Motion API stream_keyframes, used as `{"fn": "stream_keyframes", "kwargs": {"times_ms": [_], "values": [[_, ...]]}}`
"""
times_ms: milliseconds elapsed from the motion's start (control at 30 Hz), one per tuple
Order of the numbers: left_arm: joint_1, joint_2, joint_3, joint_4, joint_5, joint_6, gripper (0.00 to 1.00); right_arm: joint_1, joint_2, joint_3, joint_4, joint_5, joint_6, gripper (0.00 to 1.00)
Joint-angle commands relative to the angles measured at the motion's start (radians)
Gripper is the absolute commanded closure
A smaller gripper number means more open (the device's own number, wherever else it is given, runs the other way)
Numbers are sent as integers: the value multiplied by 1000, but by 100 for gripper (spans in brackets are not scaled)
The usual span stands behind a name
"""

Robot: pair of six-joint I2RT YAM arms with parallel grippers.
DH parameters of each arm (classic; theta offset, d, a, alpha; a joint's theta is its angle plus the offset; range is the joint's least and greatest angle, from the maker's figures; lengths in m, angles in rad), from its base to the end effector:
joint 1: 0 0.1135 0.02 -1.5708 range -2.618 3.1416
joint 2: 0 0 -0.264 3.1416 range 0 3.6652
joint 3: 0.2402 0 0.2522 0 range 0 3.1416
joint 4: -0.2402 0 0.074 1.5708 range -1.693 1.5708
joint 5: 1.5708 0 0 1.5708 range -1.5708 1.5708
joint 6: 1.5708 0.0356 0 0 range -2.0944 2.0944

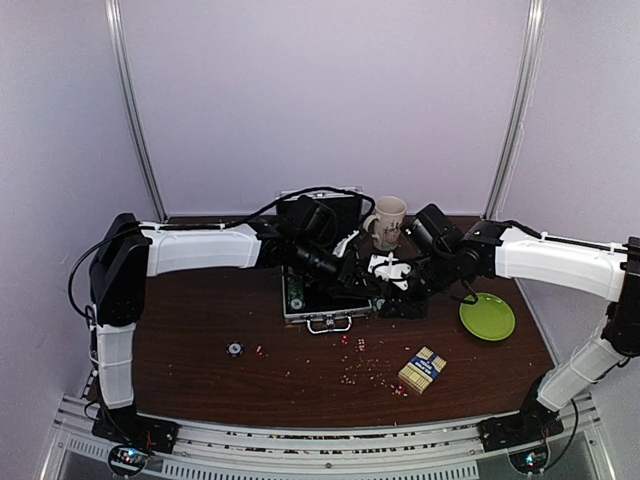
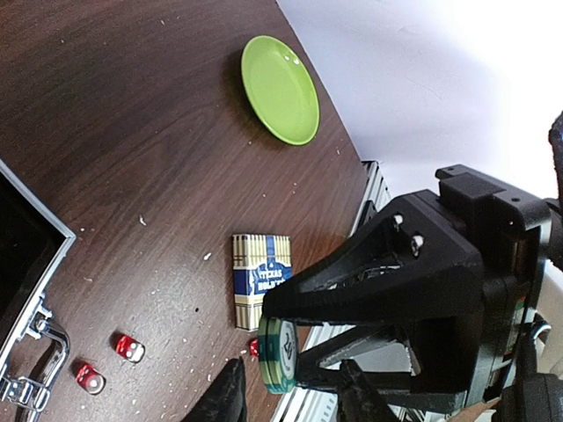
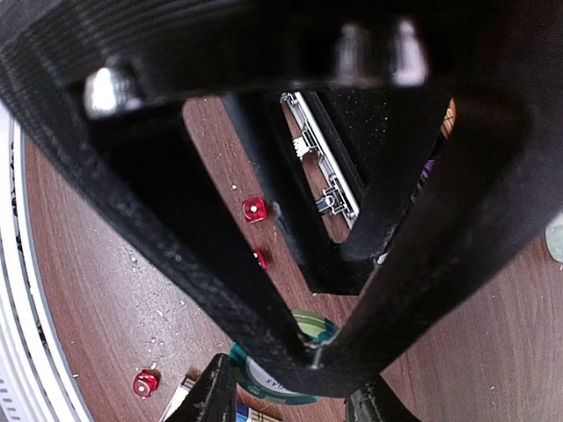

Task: Pack up texas hold em set

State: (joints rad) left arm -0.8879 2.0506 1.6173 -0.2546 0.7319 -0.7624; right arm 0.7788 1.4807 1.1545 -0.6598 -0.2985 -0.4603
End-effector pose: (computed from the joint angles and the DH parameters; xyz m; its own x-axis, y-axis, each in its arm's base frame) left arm 0.2762 -0.3773 0.2355 -0.9133 0.3086 -0.2657 0.3762 0.3900 -0.8404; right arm 0.2113 0.2232 0.2647 -0.1822 -0.7763 -0.6035 -0.9686 0.2471 -0.0255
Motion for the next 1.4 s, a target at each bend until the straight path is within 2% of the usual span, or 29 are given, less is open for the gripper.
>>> {"fn": "stream_keyframes", "kwargs": {"times_ms": [0, 167, 400, 567, 700, 867, 1100, 1367], "values": [[-9, 34, 43, 31, 25, -11, 64, 7, -28, 16, 28, -17, 9, 72], [-11, 46, 46, 17, 19, -11, 64, 7, -34, 9, 32, -15, 11, 72], [-13, 73, 59, -7, 45, -4, 57, 7, -49, -5, 60, 5, 24, 73], [-11, 68, 28, 121, 87, -58, 61, 6, -65, -20, 95, 39, 42, 73], [5, -3, -58, 275, 55, -110, 55, 3, -78, -32, 100, 44, 51, 73], [27, -14, -109, 388, 77, -193, 55, -1, -105, -56, 121, 41, 52, 72], [26, -2, -132, 476, 107, -247, 63, -1, -93, -45, 120, 42, 55, 72], [27, 7, -126, 455, 119, -244, 84, -1, -94, -45, 121, 46, 58, 72]]}}
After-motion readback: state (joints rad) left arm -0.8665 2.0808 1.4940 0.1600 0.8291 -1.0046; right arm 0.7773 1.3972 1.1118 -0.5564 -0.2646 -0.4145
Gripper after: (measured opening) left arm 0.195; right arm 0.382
